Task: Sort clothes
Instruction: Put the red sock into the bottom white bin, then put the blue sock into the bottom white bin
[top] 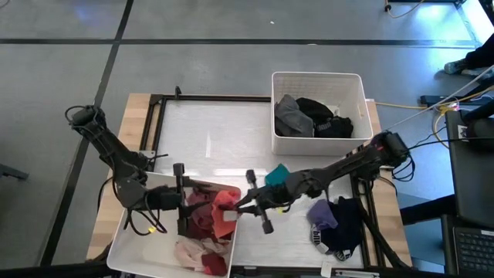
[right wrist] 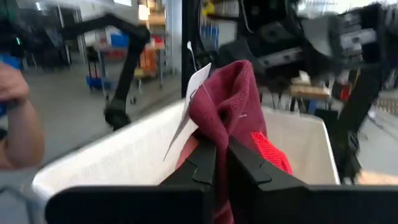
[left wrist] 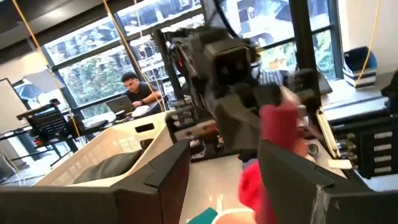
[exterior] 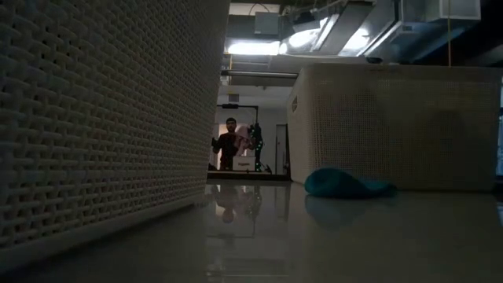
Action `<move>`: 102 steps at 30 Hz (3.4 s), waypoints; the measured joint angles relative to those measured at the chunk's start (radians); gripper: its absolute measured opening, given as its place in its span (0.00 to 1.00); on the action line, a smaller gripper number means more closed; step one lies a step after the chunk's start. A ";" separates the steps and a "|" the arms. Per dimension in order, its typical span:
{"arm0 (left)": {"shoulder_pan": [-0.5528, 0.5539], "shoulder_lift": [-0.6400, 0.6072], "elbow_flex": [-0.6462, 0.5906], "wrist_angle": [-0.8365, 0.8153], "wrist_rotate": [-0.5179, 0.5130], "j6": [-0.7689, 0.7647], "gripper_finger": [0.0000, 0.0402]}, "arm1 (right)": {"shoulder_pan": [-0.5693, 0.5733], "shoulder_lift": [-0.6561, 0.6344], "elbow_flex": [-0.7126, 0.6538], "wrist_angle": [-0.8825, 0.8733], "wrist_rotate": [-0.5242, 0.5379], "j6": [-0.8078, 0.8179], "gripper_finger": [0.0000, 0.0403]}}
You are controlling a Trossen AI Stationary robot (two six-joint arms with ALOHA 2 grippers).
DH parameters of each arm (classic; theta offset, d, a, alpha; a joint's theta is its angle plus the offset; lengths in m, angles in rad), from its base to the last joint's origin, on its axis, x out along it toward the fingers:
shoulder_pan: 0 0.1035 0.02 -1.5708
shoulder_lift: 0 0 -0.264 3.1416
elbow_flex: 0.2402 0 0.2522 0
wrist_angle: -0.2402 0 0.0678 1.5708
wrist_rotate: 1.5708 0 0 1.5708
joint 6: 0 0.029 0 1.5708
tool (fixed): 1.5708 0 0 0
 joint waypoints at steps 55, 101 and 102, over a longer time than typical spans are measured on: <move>0.103 -0.045 -0.001 -0.117 0.080 -0.078 0.45 | 0.029 -0.076 -0.177 -1.221 0.376 0.673 0.67; 0.104 -0.026 -0.001 -0.145 0.076 -0.104 0.45 | -0.060 -0.079 -0.385 -0.851 0.304 0.571 0.02; 0.104 -0.026 -0.001 -0.146 0.076 -0.104 0.45 | -0.052 -0.103 -0.375 -0.852 0.311 0.570 0.02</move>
